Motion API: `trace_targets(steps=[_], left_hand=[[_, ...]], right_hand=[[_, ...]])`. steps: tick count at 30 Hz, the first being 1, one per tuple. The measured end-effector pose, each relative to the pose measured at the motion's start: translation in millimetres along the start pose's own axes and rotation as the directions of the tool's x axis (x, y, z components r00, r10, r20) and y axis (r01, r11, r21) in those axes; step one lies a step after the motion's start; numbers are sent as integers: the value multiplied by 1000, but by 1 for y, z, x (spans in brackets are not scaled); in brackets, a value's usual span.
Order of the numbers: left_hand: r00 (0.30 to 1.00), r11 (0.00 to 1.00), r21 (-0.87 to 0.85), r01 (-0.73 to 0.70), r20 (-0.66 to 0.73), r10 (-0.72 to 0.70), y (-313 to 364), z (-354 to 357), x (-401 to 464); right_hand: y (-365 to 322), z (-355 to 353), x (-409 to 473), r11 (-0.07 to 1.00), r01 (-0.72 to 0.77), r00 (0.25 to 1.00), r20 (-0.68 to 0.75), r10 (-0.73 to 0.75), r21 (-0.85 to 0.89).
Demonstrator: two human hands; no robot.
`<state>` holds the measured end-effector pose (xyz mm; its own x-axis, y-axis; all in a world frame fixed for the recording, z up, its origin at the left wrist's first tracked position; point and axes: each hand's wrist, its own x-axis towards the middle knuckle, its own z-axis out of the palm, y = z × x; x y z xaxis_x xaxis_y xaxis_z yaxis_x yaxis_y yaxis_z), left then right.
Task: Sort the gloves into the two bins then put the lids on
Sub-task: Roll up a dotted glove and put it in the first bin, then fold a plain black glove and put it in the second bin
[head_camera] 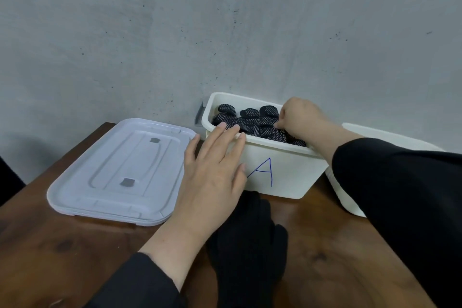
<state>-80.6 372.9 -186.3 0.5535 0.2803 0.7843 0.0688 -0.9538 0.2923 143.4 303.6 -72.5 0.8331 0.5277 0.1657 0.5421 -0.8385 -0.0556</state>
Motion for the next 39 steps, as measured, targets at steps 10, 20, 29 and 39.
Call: trace_targets(steps=[10,20,29,39], left_hand=[[1000,1000,17,1,16,-1,5,-5,0],[979,970,-161,-183,56,194,95,-15,-15],[786,968,-248,27,603,133,222,33,-77],[762,955,-253,157,646,46,268,75,-80]], right_hand=[[36,-38,-54,948,149,951,-304,-60,280],[131,3,-240,885,147,954,-300,-9,441],[230,69,-339,976,92,990,-123,-69,196],[247,74,-348,898,60,923,-367,116,435]])
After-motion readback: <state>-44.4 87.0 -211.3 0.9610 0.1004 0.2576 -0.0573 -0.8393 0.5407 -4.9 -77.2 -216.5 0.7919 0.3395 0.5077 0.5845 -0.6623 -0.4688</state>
